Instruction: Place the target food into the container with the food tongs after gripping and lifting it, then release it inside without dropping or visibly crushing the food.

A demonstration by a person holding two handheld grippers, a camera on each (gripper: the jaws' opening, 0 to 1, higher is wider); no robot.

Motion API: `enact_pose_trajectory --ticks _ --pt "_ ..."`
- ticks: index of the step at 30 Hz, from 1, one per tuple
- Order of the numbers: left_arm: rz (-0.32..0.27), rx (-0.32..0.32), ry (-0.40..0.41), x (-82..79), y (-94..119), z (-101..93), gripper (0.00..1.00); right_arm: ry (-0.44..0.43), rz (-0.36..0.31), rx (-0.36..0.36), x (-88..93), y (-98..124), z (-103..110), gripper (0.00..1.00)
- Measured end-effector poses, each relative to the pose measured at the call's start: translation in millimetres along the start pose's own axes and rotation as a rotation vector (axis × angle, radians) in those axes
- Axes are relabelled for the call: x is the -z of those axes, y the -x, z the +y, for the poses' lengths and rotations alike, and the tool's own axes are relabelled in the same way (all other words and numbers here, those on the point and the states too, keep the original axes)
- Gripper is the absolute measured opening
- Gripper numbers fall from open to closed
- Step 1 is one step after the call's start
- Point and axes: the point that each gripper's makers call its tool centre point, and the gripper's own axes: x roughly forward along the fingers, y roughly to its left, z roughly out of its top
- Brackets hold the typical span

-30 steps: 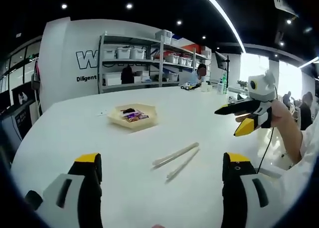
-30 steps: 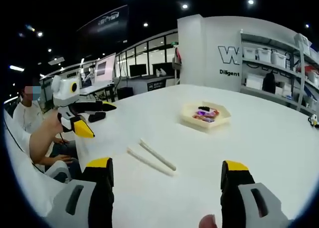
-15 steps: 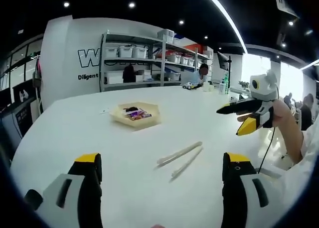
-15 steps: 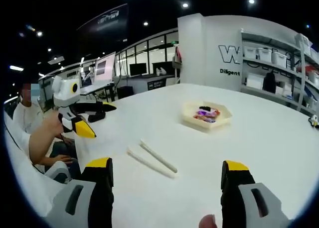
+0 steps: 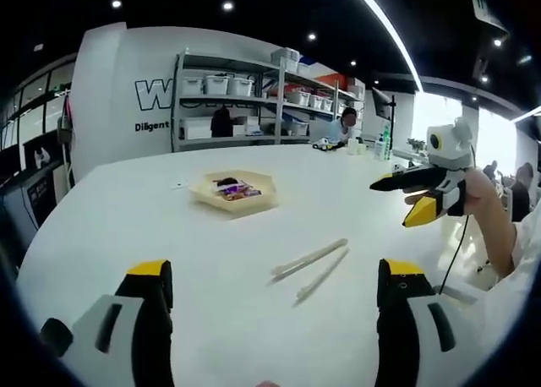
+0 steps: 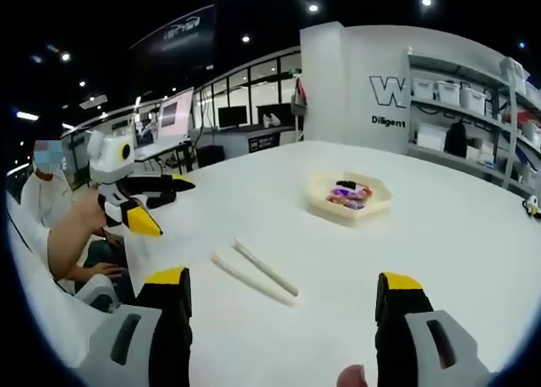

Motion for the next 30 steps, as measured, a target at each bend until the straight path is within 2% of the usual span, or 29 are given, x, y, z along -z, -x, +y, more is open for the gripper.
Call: enact_pose_trajectory --ticks 8,30 --pt "0.0 -0.004 -0.003 -2.8 -0.9 -0.3 0.99 -0.001 -0.003 -0.001 -1.6 0.6 -0.1 0.88" --pt "0.018 -0.001 -0.002 2.9 -3.4 -2.9 0.98 -0.008 -0.007 0.001 -0.5 3.1 -4.7 0.88"
